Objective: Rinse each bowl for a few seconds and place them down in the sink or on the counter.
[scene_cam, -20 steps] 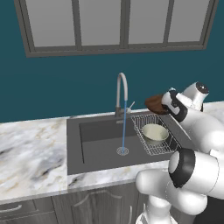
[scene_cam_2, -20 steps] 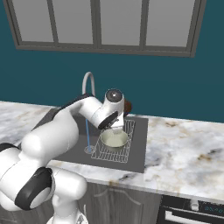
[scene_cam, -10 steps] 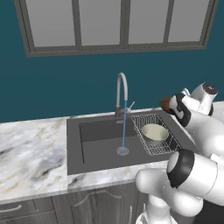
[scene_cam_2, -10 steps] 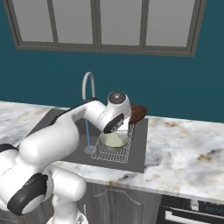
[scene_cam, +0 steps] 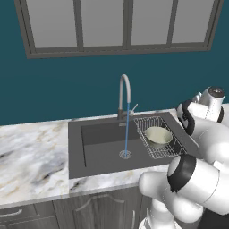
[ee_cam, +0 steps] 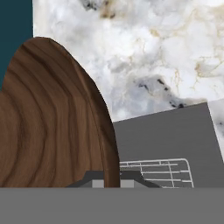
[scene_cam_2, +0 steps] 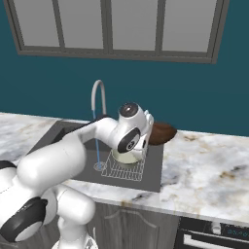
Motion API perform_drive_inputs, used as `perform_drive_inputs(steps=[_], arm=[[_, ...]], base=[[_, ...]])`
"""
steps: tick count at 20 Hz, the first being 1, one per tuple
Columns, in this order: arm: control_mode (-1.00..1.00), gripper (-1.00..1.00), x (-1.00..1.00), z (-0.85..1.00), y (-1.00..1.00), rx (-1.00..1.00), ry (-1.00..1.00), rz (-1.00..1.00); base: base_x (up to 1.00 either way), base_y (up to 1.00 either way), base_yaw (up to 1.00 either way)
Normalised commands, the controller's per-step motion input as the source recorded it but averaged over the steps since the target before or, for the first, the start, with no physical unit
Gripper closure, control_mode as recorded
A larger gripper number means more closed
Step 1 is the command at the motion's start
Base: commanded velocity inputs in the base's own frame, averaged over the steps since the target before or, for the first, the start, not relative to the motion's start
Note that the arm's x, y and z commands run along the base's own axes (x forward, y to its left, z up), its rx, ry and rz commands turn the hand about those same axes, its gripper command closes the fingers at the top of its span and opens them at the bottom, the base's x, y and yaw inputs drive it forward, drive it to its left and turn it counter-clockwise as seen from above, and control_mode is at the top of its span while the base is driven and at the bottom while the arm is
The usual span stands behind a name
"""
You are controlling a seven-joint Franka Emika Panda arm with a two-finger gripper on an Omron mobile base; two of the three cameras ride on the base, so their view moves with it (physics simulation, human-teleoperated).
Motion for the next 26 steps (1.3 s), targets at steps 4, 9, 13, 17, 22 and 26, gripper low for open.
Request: perform_drive_inputs(steps=[4,9,13,17,22,26], arm=[[-1.00,1.00,-0.22,0.00,-0.27,0.05,0.05,-0.16],[-1.00,1.00,-0.18,0.00,-0.21,0.06,0.03,-0.12],[-1.00,1.00,-0.16,-0.08,-0.12,0.03,0.01,-0.09],[-1.00,1.00,-0.17,-0.11,-0.09,0.02,0.00,-0.08],[-1.00,1.00,-0.23,-0.23,-0.09,0.00,0.00,-0.05],[-1.00,1.00,-0.20,-0.23,-0.16,0.01,0.00,-0.04]], base=[[0.00,0.00,0.00],[0.00,0.00,0.00],[0.00,0.00,0.00],[0.00,0.00,0.00],[0.00,0.00,0.00],[0.00,0.00,0.00]])
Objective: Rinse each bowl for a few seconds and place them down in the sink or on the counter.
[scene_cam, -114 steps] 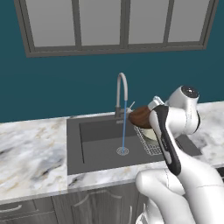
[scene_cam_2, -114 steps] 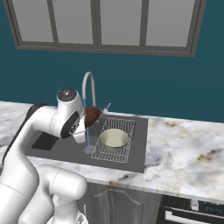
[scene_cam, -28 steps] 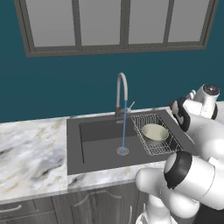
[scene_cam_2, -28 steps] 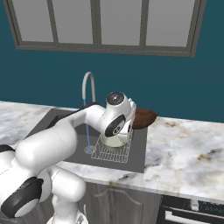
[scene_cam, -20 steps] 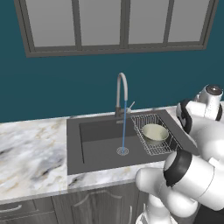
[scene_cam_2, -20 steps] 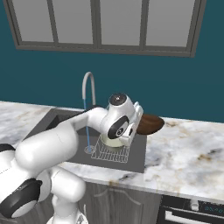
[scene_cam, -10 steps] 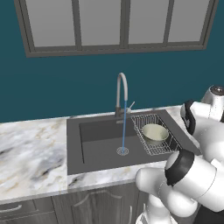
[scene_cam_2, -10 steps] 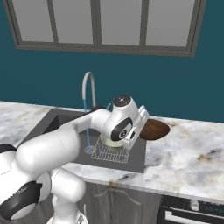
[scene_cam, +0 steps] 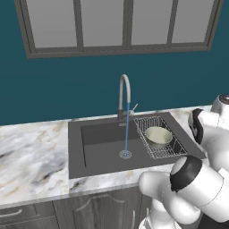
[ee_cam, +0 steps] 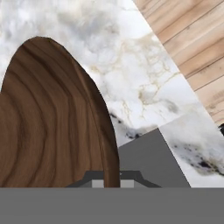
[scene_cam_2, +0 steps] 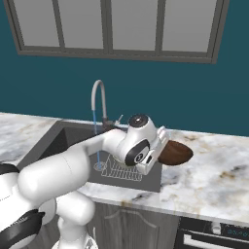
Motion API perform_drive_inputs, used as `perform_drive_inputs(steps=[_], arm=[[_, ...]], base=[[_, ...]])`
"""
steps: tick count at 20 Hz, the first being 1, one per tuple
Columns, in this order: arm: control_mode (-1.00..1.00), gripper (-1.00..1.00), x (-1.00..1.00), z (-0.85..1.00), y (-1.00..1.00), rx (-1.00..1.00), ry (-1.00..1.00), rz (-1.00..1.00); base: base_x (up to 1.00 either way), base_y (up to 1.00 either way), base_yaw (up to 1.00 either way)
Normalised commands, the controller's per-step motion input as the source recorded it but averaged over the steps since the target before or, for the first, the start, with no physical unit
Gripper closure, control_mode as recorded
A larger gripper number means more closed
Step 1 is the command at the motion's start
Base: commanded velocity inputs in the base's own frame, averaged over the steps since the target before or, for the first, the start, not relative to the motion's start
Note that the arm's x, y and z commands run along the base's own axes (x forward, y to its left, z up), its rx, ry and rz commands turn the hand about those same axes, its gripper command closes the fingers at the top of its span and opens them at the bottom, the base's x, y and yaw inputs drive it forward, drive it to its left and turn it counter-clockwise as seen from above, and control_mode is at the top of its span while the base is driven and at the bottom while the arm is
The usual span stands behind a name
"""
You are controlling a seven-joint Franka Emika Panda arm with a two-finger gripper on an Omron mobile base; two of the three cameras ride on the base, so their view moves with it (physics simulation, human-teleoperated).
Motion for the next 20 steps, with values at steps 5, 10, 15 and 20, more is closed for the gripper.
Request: perform_drive_inputs(steps=[5,10,15,20], arm=[[-1.00,1.00,-0.16,-0.23,-0.15,0.02,0.01,-0.04],[-1.00,1.00,-0.16,-0.18,-0.07,0.04,0.04,-0.05],[-1.00,1.00,-0.12,-0.17,0.00,0.07,0.10,-0.06],[-1.00,1.00,-0.06,-0.15,0.00,0.09,0.14,-0.05]], base=[[0.00,0.00,0.00],[0.00,0.00,0.00],[0.00,0.00,0.00],[0.00,0.00,0.00]])
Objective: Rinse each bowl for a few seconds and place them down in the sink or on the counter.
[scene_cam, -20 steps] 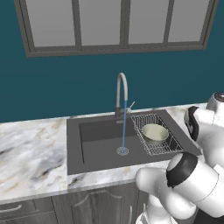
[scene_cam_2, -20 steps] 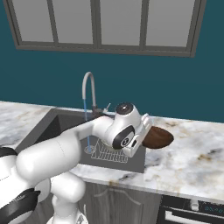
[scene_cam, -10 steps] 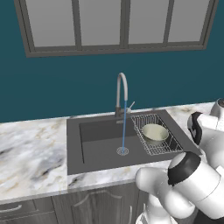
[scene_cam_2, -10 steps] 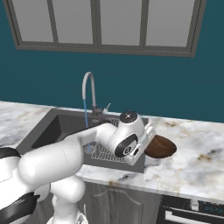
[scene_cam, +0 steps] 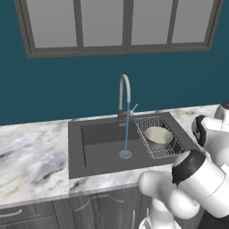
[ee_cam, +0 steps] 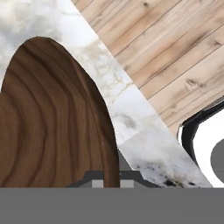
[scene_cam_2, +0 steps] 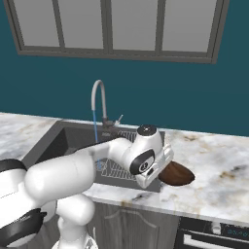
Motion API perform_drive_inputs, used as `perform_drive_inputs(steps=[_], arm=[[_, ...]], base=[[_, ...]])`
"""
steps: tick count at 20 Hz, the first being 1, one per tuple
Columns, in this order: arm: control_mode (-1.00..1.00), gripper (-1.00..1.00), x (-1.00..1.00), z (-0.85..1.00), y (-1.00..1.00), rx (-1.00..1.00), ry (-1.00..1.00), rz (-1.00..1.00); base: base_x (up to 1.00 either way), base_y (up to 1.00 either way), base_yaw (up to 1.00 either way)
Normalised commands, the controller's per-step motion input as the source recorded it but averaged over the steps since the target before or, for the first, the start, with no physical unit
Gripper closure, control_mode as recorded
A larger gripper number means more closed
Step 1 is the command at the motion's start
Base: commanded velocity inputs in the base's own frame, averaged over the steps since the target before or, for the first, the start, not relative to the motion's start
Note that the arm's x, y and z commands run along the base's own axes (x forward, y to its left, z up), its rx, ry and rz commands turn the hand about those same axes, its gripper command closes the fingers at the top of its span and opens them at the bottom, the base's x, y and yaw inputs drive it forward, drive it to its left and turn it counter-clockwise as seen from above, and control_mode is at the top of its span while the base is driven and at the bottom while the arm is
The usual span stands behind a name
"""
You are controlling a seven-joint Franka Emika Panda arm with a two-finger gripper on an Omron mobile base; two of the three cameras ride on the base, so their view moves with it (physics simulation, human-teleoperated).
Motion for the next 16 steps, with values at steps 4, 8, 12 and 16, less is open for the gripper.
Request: perform_drive_inputs(steps=[4,8,12,16], arm=[[-1.00,1.00,-0.03,-0.25,-0.09,0.10,0.14,-0.04],[-1.00,1.00,0.00,-0.43,-0.26,0.11,0.13,-0.01],[-1.00,1.00,0.00,-0.52,-0.35,0.10,0.10,0.00],[-1.00,1.00,0.00,-0.53,-0.30,0.08,0.06,0.00]], base=[[0.00,0.00,0.00],[0.00,0.00,0.00],[0.00,0.00,0.00],[0.00,0.00,0.00]])
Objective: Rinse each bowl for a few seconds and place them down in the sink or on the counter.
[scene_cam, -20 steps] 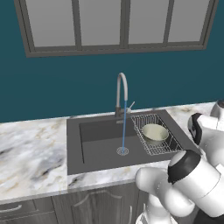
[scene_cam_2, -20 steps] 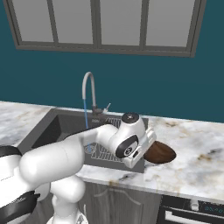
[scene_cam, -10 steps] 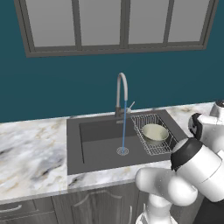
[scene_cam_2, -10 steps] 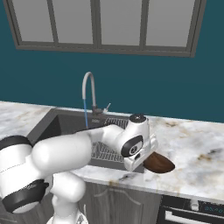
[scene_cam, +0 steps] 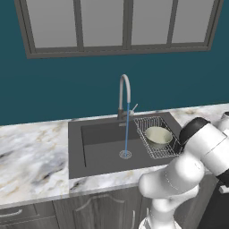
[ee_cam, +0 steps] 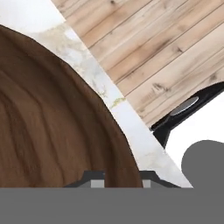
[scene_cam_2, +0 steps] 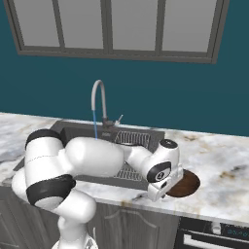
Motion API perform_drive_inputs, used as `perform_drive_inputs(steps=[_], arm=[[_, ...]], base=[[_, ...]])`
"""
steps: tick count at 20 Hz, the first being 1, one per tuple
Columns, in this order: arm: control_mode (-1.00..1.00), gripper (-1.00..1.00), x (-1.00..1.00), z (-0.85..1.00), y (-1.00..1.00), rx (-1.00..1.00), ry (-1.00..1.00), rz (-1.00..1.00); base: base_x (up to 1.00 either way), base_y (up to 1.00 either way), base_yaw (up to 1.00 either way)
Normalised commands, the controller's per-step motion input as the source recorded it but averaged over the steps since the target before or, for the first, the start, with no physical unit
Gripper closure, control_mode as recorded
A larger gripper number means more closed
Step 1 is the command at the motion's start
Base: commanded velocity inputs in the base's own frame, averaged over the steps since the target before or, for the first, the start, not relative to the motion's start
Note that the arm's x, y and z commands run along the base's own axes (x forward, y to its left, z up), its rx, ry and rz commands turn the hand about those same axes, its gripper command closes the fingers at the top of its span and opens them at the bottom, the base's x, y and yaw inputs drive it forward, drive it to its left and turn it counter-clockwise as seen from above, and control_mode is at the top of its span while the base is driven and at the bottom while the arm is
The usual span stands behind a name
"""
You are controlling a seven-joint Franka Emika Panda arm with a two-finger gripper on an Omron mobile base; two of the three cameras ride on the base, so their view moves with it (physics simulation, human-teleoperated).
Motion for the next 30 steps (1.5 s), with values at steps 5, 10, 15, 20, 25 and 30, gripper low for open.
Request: perform_drive_inputs(steps=[5,10,15,20,25,30], arm=[[-1.00,1.00,0.00,-0.54,-0.22,0.09,0.07,0.00],[-1.00,-1.00,-0.01,-0.41,-0.14,0.09,0.08,0.00],[-1.00,-1.00,0.00,0.33,0.00,0.06,0.01,0.00],[-1.00,-1.00,-0.03,0.58,0.00,0.03,0.00,0.00],[-1.00,-1.00,-0.16,0.57,0.05,0.02,0.00,0.00],[-1.00,-1.00,-0.28,0.83,0.24,0.01,-0.01,0.00]], base=[[0.00,0.00,0.00],[0.00,0.00,0.00],[0.00,0.00,0.00],[0.00,0.00,0.00],[0.00,0.00,0.00],[0.00,0.00,0.00]])
